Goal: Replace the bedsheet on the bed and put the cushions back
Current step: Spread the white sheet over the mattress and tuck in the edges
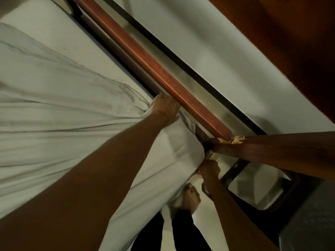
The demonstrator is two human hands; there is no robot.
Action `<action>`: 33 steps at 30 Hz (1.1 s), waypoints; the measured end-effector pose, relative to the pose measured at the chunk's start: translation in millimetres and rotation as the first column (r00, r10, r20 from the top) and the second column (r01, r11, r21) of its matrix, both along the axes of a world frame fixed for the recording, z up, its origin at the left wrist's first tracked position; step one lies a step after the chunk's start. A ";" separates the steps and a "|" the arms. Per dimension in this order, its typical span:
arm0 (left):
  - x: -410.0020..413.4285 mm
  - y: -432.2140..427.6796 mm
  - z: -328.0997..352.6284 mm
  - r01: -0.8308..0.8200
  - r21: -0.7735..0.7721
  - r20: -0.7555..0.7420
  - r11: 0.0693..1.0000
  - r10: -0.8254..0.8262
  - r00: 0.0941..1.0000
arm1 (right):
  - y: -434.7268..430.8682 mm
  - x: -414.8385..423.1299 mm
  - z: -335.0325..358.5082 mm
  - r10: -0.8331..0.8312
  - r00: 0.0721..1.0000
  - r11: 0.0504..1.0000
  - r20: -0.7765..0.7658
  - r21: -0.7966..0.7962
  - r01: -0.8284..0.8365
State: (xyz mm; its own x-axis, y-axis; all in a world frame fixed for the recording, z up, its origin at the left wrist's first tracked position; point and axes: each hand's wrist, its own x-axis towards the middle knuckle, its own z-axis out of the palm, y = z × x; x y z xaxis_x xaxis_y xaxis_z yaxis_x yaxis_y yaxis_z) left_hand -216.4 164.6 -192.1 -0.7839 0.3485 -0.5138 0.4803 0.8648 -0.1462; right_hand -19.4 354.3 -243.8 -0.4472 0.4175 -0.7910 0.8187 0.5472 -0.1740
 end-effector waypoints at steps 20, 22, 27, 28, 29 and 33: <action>323.2 -102.2 242.0 -0.572 0.231 0.355 0.787 0.479 0.803 | -124.3 77.2 333.7 0.651 0.713 0.736 -0.260 -0.015 -0.677; 349.3 -105.8 272.0 -0.619 0.264 0.367 0.740 0.516 0.774 | -134.5 93.4 363.4 0.682 0.675 0.706 -0.283 0.013 -0.708; 426.8 -121.1 340.0 -0.704 0.338 0.319 0.624 0.628 0.710 | -150.1 160.8 432.9 0.782 0.556 0.591 -0.282 0.054 -0.805; 443.5 -124.9 350.2 -0.712 0.350 0.299 0.609 0.647 0.701 | -152.4 175.4 442.2 0.794 0.537 0.575 -0.284 0.064 -0.816; 459.5 -128.9 358.8 -0.720 0.361 0.281 0.593 0.666 0.690 | -154.4 189.0 449.1 0.805 0.515 0.556 -0.293 0.072 -0.828; 528.4 -145.2 390.6 -0.760 0.368 0.234 0.536 0.737 0.634 | -170.7 246.9 477.7 0.860 0.391 0.448 -0.328 0.120 -0.886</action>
State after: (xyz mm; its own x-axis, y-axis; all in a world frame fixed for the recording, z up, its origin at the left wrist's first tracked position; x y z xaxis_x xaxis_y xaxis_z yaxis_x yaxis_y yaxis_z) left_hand 311.9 19.4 198.5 -0.8366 -0.1794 -0.5176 -0.3737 0.8778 0.2997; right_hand 227.6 183.6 233.9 -0.7422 -0.3902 -0.5449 -0.2084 0.9071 -0.3657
